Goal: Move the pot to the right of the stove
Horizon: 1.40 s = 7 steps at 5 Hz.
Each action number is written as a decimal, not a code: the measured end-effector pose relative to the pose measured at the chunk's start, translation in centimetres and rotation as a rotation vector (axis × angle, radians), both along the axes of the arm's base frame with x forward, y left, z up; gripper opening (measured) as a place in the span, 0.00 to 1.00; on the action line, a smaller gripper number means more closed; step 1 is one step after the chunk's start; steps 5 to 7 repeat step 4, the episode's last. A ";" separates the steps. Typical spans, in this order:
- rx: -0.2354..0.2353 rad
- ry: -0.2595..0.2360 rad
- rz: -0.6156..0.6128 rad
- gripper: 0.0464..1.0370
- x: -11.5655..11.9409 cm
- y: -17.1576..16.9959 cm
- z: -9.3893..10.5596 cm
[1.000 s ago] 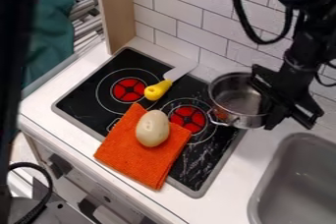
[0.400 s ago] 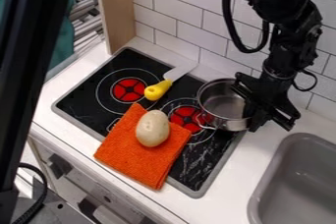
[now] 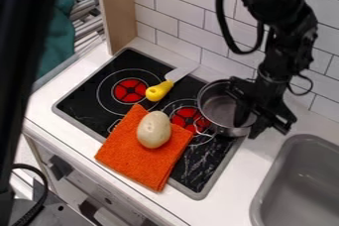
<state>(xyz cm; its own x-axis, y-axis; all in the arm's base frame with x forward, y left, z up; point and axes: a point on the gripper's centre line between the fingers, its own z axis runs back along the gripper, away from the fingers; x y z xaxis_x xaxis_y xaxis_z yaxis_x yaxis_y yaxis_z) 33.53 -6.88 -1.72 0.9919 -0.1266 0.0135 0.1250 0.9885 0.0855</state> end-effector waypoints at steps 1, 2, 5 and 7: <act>-0.010 -0.015 0.025 0.77 -0.4 0.0 1.9; -0.053 -0.037 0.059 0.98 -1.0 -0.4 4.1; -0.135 -0.037 0.188 0.97 -3.1 0.6 5.5; -0.135 -0.037 0.188 0.97 -3.1 0.6 5.5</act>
